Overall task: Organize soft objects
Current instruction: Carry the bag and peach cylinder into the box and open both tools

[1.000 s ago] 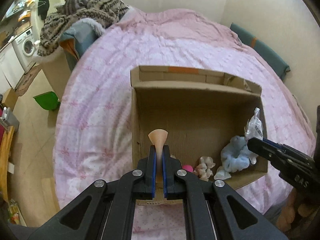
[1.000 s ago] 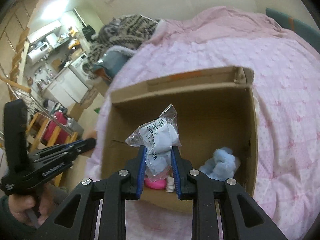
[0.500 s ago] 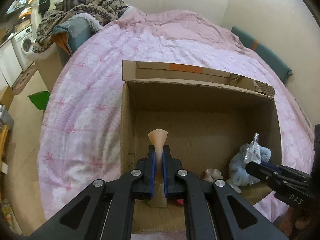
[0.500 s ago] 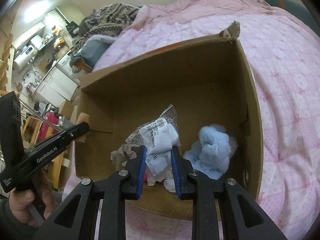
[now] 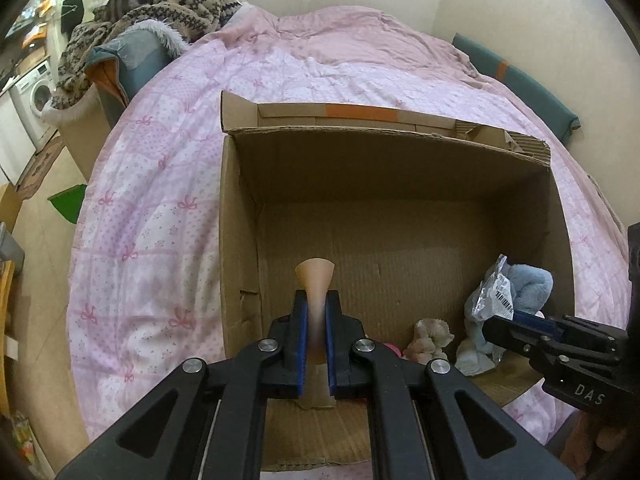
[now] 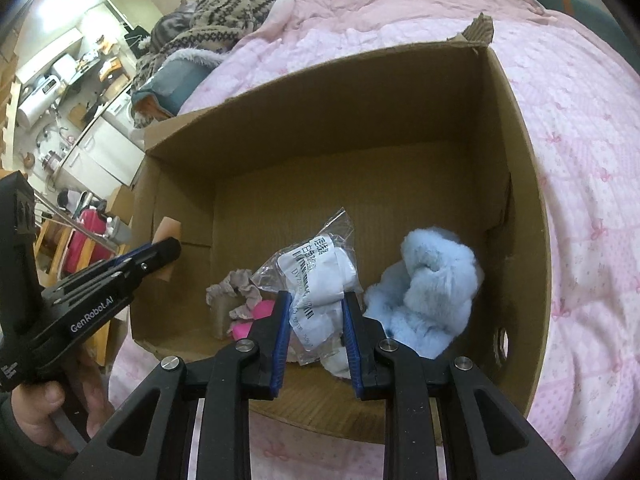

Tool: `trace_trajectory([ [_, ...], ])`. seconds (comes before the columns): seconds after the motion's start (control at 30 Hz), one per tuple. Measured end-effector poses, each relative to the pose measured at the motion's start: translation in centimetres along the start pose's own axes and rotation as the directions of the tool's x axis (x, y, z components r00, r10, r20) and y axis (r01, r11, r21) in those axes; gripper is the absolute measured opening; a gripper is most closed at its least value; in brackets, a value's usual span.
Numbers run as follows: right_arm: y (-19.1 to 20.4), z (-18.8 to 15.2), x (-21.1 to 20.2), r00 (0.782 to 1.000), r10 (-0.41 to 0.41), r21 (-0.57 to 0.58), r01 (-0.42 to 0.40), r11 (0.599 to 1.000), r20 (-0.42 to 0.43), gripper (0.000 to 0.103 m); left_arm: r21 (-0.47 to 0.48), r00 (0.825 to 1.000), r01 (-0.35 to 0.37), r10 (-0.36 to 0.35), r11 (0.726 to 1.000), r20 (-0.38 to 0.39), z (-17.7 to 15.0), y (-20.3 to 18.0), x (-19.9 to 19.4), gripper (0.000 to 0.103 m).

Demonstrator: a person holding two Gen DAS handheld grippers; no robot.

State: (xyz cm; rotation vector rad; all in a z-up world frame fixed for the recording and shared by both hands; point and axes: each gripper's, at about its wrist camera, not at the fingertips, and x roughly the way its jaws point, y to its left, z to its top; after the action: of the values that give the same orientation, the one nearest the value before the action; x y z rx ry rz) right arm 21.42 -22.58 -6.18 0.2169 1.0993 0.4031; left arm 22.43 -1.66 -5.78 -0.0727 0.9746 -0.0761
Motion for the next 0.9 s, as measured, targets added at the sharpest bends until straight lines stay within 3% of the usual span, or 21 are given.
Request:
trace_trajectory([
  [0.2, 0.0, 0.0, 0.1, 1.0, -0.003, 0.003, 0.003, 1.0, -0.002, 0.026, 0.001, 1.0, -0.005, 0.005, 1.0, -0.002, -0.2, -0.1, 0.0, 0.006],
  [0.7, -0.4, -0.2, -0.5, 1.0, 0.009, 0.025, -0.009, 1.0, 0.021, 0.027, 0.039, 1.0, 0.001, -0.001, 0.999, 0.007, -0.7, -1.1, -0.9, 0.02],
  [0.77, -0.4, -0.2, -0.8, 0.999, 0.013, 0.026, -0.014, 1.0, 0.03, 0.028, 0.046, 1.0, 0.0, 0.0, 0.999, 0.012, -0.7, -1.3, -1.1, 0.024],
  [0.9, -0.5, -0.2, -1.0, 0.999, 0.019, 0.028, -0.02, 0.999, 0.042, 0.03, 0.049, 0.999, -0.01, 0.008, 0.999, 0.046, -0.6, -1.5, -1.9, 0.048],
])
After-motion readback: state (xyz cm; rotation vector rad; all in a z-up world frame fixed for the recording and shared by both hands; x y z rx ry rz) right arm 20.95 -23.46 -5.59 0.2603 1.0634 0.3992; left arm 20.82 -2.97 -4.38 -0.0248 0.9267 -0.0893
